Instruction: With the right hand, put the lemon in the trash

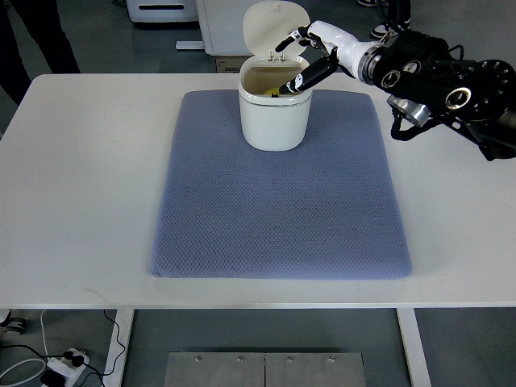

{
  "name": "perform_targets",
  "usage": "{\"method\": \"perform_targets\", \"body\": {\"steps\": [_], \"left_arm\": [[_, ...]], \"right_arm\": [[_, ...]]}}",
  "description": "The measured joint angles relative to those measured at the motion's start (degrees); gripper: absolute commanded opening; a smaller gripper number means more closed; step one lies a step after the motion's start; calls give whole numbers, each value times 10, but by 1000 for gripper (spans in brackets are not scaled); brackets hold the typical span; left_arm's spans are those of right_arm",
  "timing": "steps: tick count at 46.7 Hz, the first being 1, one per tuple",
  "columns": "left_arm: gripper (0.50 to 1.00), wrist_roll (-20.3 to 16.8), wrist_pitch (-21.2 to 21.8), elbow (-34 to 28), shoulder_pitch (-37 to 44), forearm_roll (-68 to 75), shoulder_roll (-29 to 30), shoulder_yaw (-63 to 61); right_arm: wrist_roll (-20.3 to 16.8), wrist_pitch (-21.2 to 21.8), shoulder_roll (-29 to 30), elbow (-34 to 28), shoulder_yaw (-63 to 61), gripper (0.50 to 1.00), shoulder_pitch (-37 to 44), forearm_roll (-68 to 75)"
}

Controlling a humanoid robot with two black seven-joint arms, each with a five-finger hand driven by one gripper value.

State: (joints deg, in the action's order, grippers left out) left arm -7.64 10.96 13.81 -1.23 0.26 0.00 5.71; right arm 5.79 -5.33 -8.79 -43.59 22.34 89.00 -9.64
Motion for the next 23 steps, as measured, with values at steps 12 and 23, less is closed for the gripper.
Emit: {"method": "perform_targets", "body": {"steps": [12, 23], "left_arm": [[1000, 0, 0, 0, 0, 0, 0, 0], [1000, 0, 0, 0, 0, 0, 0, 0]], "right_arm": [[0, 3, -9, -5, 2, 1000, 0, -2], [6, 16, -57, -58, 22, 1000, 9, -6]]}}
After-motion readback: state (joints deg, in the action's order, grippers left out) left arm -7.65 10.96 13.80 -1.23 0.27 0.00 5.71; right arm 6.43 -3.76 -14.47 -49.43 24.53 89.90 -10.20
